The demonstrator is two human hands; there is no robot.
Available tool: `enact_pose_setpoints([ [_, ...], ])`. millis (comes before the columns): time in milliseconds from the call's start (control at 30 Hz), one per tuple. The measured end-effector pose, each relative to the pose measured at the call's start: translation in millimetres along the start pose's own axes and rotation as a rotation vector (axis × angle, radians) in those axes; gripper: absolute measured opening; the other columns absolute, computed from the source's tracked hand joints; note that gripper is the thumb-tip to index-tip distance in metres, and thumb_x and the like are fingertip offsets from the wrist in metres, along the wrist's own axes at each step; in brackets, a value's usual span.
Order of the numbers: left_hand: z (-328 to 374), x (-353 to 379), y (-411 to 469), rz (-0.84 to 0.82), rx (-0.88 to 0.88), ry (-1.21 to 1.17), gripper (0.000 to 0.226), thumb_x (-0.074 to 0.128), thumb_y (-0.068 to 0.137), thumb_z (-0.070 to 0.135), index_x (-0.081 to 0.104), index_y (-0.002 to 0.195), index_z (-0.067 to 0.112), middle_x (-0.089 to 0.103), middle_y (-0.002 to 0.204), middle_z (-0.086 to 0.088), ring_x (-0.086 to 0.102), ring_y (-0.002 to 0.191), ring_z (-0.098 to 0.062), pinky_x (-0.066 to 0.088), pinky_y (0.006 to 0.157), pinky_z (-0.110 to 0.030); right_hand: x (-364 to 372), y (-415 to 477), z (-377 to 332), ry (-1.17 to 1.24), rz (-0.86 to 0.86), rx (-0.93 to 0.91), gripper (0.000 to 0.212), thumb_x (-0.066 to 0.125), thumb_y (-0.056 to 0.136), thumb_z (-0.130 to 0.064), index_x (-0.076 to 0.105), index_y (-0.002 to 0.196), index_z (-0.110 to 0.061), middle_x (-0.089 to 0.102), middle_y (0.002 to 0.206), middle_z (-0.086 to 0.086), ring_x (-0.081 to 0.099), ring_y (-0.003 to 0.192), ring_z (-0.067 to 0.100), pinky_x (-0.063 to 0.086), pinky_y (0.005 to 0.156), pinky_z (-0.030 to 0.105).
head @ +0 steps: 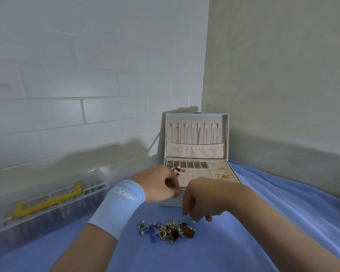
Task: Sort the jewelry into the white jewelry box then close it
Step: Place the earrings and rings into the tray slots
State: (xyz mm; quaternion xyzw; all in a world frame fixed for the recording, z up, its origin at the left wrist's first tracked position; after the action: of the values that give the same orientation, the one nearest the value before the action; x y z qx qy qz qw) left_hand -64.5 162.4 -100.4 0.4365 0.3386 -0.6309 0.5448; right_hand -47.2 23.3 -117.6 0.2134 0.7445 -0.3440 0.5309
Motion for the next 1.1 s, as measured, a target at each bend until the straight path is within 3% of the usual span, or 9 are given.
enact_pose_setpoints([
  [67,2.0,13.9,-6.9,-0.098,-0.007,0.026,0.002,0.072,0.082,0.034,0.071,0.082,0.035,0.065,0.08,0.022,0.06,0.079,0.003,0.048,0.076,-0.021,10.5,1.7,0.2,-0.041,-0.036,0.018,0.029,0.074,0.08,-0.01,0.075,0.103,-0.027,0.077,0.081,0.005,0.071,0.061,0.02,0.051,0.048,0.022],
  [167,4.9,30.8,-13.4,-0.202,-0.011,0.077,0.015,0.075,0.08,0.035,0.077,0.095,0.034,0.068,0.086,0.021,0.062,0.086,-0.002,0.05,0.083,-0.022,15.2,3.4,-1.4,-0.067,-0.012,0.029,0.024,0.075,0.079,-0.01,0.077,0.1,-0.021,0.067,0.06,0.002,0.055,0.04,0.009,0.046,0.044,0.017],
  [300,7.8,39.9,-13.3,-0.218,0.0,0.095,0.018,0.072,0.082,0.035,0.077,0.1,0.038,0.068,0.086,0.022,0.062,0.085,-0.003,0.052,0.086,-0.024,7.9,0.3,0.0,-0.015,0.034,0.041,0.015,0.071,0.084,-0.016,0.078,0.097,-0.017,0.065,0.057,0.003,0.052,0.041,0.013,0.047,0.047,0.019],
  [400,10.0,45.7,-12.0,-0.245,0.017,0.05,0.017,0.071,0.085,0.032,0.077,0.1,0.038,0.072,0.095,0.021,0.061,0.082,0.001,0.047,0.08,-0.018,-3.6,-6.6,3.0,0.06,0.046,0.011,0.013,0.068,0.087,-0.017,0.077,0.096,-0.017,0.067,0.06,0.004,0.054,0.046,0.015,0.046,0.048,0.019],
  [500,12.9,46.3,-11.0,-0.254,0.039,0.062,0.015,0.07,0.086,0.031,0.078,0.098,0.034,0.068,0.081,0.022,0.058,0.072,0.004,0.043,0.07,-0.015,-18.0,-11.6,8.1,0.165,0.109,-0.029,0.013,0.067,0.09,-0.016,0.079,0.094,-0.019,0.068,0.059,0.004,0.049,0.04,0.012,0.045,0.049,0.021],
  [600,9.9,40.8,-7.8,-0.227,0.047,0.054,0.012,0.069,0.086,0.032,0.078,0.094,0.03,0.072,0.084,0.017,0.064,0.078,-0.001,0.051,0.077,-0.022,-34.3,-10.3,19.6,0.278,0.297,-0.038,0.014,0.068,0.092,-0.01,0.079,0.097,-0.016,0.066,0.054,-0.006,0.051,0.036,0.006,0.046,0.047,0.023],
  [767,0.1,25.1,-6.9,-0.126,0.053,-0.208,0.008,0.068,0.088,0.023,0.075,0.087,0.02,0.077,0.089,0.008,0.068,0.075,-0.007,0.054,0.082,-0.028,-44.8,-1.3,42.4,0.353,0.53,0.038,0.009,0.075,0.089,-0.009,0.077,0.094,-0.017,0.072,0.083,-0.006,0.058,0.047,-0.003,0.046,0.051,0.012],
  [900,-3.3,15.6,-7.3,-0.003,0.063,-0.42,0.009,0.064,0.091,0.015,0.073,0.088,0.014,0.077,0.088,0.009,0.062,0.065,-0.008,0.054,0.077,-0.029,-50.9,-3.1,63.7,0.299,0.547,0.125,0.007,0.078,0.087,-0.014,0.079,0.089,-0.02,0.067,0.08,-0.018,0.064,0.075,-0.002,0.044,0.062,0.008],
  [1100,2.0,19.6,-1.1,0.215,-0.017,-0.713,0.015,0.061,0.095,0.011,0.071,0.107,0.014,0.076,0.08,0.005,0.05,0.051,-0.006,0.043,0.053,-0.012,-49.7,-5.4,73.1,0.216,0.448,0.144,0.008,0.078,0.086,-0.015,0.08,0.09,-0.022,0.068,0.075,-0.018,0.055,0.053,-0.017,0.037,0.049,0.003],
])
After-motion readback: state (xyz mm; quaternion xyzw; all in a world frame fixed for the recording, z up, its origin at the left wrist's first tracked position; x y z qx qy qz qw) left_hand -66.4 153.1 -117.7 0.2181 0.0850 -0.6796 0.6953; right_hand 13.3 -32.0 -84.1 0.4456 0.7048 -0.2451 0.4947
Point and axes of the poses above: each hand's wrist, its own y-axis towards the middle knuckle, its own x-axis out of the palm, z = x × y, the point moved 5 cm from there along y, towards the middle knuckle
